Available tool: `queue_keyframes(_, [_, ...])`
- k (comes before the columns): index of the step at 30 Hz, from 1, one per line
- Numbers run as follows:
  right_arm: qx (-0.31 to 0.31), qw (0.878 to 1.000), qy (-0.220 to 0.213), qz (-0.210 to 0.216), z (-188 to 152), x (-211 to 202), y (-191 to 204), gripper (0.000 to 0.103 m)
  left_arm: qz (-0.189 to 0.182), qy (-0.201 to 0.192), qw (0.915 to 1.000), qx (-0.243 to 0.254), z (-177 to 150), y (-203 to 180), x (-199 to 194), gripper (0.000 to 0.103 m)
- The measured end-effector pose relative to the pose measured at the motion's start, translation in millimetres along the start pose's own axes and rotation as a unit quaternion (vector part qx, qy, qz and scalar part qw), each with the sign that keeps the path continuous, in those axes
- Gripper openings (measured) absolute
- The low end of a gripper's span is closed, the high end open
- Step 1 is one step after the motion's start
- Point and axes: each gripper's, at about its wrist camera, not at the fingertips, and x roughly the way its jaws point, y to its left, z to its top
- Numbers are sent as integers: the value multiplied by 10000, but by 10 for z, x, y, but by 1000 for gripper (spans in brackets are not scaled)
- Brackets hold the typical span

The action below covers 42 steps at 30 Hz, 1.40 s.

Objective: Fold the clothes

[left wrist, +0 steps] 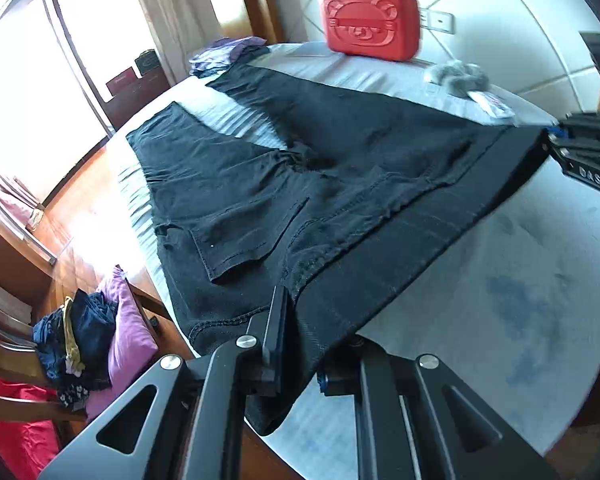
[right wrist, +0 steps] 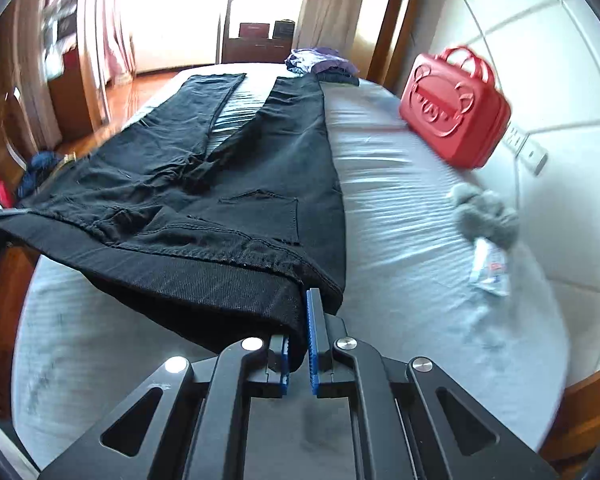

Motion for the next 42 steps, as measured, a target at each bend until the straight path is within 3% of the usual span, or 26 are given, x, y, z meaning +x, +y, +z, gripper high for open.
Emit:
queue_keyframes(4, [-78,9984,557,44,-268,-5,-160,6,-600,418,9973,-34,-164,-160,124,15])
queue_keyframes(7, [55,9941,1078,133,-501,248,-234,6,-1072,745,9914,-64,-290,-268,243,36])
queue_keyframes(8, [109,9922,1231,160,-568,333,-256,11,-1228,854,9887,-73,-332,-304,282,47])
queue_keyframes(9, [149,9901,1385,140,-620,363,-255,20,-1408,829,9866,-33,-344,-279,252,55])
queue_keyframes(11, [229,9853,1692,101,-725,422,-253,24,-1703,642,9833,43,-307,-123,103,78])
queue_keyframes(14, [584,9819,1800,27,-856,147,-270,25,-1939,469,9799,-100,-123,276,14,77])
queue_keyframes(17, [1174,9758,1835,-188,-970,-155,-267,44,-2069,362,9770,-369,115,743,68,77])
queue_keyframes(20, [1804,9692,1616,-446,-956,-406,-122,46,-1908,173,9810,-308,473,1362,367,77])
queue_keyframes(24, [2702,9550,1047,-633,-680,-498,321,46,-1943,135,9805,-257,859,2248,914,76])
queue_keyframes(27, [3238,9380,871,-883,-474,-373,688,46,-1871,104,9820,-216,1161,2995,1362,76])
queue_keyframes(31, [4041,9021,1124,-1016,-346,-90,1133,46,-1700,174,9851,-184,1586,3804,1964,76])
queue_keyframes(36, [4635,8605,1689,-1270,-422,129,1449,46,-1450,206,9887,-309,2123,4481,2684,76])
queue_keyframes(38, [4759,8474,1942,-1332,-458,227,1538,46,-1273,204,9913,-275,2364,4678,2953,76])
queue_keyframes(42, [4992,8281,2046,-1523,-479,289,1569,46,-1000,241,9941,-345,2744,5069,3394,77])
